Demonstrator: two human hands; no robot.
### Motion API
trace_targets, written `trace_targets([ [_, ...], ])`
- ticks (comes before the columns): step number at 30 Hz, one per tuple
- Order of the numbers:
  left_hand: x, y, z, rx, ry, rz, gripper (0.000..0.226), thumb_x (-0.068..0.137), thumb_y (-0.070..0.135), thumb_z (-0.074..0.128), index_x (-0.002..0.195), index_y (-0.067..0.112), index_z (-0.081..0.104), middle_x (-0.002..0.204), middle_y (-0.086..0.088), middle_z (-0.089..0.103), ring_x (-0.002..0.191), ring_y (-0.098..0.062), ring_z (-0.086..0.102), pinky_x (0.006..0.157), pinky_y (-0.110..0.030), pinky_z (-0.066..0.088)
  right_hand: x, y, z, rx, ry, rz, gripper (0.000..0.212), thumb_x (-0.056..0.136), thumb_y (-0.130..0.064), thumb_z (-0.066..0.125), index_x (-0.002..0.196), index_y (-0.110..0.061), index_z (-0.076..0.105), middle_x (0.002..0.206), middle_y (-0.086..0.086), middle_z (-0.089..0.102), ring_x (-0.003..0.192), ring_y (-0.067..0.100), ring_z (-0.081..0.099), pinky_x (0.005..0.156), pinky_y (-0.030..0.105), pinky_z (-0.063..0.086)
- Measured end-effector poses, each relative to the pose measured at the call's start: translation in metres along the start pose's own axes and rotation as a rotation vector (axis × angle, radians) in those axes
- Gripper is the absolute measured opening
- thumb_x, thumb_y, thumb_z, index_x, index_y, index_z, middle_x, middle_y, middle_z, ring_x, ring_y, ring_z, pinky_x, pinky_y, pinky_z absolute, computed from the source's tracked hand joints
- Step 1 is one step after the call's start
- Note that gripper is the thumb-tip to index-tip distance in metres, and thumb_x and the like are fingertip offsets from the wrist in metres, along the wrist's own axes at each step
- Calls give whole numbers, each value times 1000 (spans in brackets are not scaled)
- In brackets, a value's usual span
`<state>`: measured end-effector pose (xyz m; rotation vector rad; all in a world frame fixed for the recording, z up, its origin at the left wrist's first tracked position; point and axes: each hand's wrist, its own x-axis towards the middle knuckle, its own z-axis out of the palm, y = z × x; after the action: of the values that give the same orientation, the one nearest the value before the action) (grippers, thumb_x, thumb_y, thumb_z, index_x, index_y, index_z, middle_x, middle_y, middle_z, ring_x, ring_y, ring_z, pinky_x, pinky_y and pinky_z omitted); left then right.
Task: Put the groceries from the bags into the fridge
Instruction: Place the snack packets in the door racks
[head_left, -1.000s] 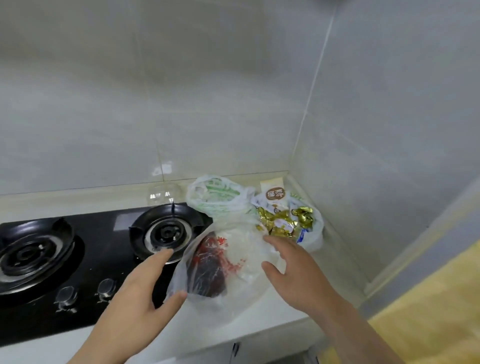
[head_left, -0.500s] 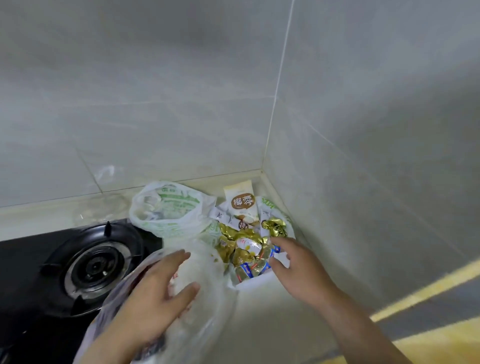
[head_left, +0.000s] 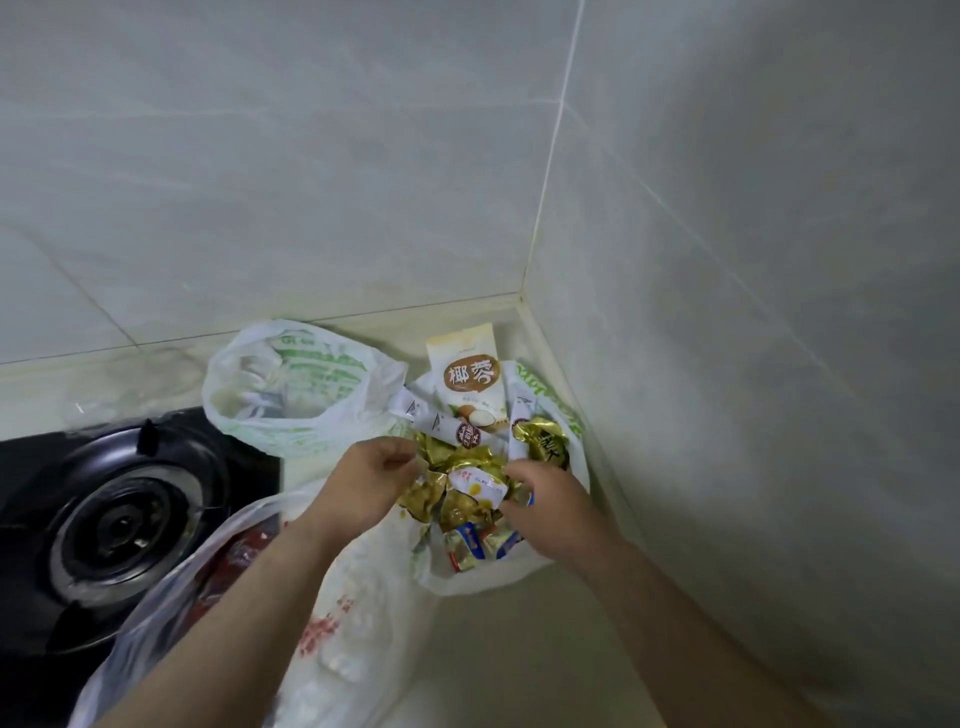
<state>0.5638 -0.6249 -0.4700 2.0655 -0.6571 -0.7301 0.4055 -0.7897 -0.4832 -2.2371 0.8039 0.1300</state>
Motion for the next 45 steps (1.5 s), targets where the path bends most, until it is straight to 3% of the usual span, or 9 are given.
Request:
trace_targets([
  [5, 28, -33, 16, 240, -132, -72, 25, 87, 13, 60, 110, 18, 69, 105, 0, 69, 90, -15, 66, 81, -29, 51, 23, -1, 15, -33, -24, 19, 12, 88, -28, 56, 77, -23, 55, 79, -5, 57, 74, 14, 57, 70, 40, 54],
  [11, 43, -51, 24, 505, -232, -68, 56, 84, 31, 66, 136, 31, 47, 126, -1, 55, 111, -21, 58, 93, -29, 49, 42, -1, 38, -178, 12, 31, 45, 83, -43, 68, 119, -22, 52, 112, -3, 44, 103, 16, 50, 83, 28, 46],
  [17, 46, -62, 33, 439, -107, -74, 44, 78, 33, 71, 112, 26, 45, 101, 2, 61, 89, -17, 60, 74, -31, 54, 46, 4, 56, -241, 105, -29, 44, 85, -40, 65, 123, -21, 52, 118, 2, 43, 111, 19, 42, 94, 29, 41],
  [23, 44, -63, 31, 242, -37, -215, 51, 67, 39, 80, 101, 23, 45, 86, 5, 62, 76, -14, 62, 58, -28, 51, 43, 4, 58, -217, 161, -45, 23, 85, -29, 66, 88, -20, 46, 94, -6, 40, 91, 14, 36, 76, 23, 30],
  [27, 40, -59, 30, 171, -56, -155, 19, 73, 21, 77, 84, 28, 63, 80, 10, 68, 75, -9, 63, 65, -26, 52, 39, 3, 56, -60, 114, 47, 29, 85, -28, 66, 79, -24, 38, 80, -5, 50, 80, 20, 52, 61, 29, 38],
  [36, 29, -32, 13, -156, 45, -91, 9, 89, 16, 66, 94, 23, 65, 85, 6, 72, 80, -9, 68, 69, -25, 53, 25, -5, 26, 504, 235, 115, 19, 82, -13, 70, 98, -21, 65, 90, -3, 68, 80, 7, 65, 59, 12, 49],
  [39, 21, -23, 7, -282, 65, -110, 8, 93, 15, 61, 96, 19, 66, 87, 1, 73, 82, -17, 70, 75, -37, 57, 15, -16, 6, 731, 178, 78, 19, 83, -3, 66, 95, -16, 71, 88, 11, 72, 79, 16, 70, 64, 29, 60],
  [42, 6, -12, 5, -395, 46, -134, 10, 96, 10, 55, 96, 12, 65, 78, 4, 73, 71, -14, 67, 64, -31, 55, 6, -21, -4, 911, 108, 49, 27, 86, -2, 66, 100, -24, 74, 98, 14, 74, 95, 34, 71, 82, 53, 59],
  [45, -10, -4, 3, -460, 8, -149, 15, 95, 11, 56, 97, -2, 63, 80, -14, 68, 70, -22, 62, 64, -34, 50, -2, -25, -7, 1033, 141, 90, 39, 80, -8, 73, 108, -34, 68, 104, 6, 75, 96, 31, 72, 86, 56, 57],
])
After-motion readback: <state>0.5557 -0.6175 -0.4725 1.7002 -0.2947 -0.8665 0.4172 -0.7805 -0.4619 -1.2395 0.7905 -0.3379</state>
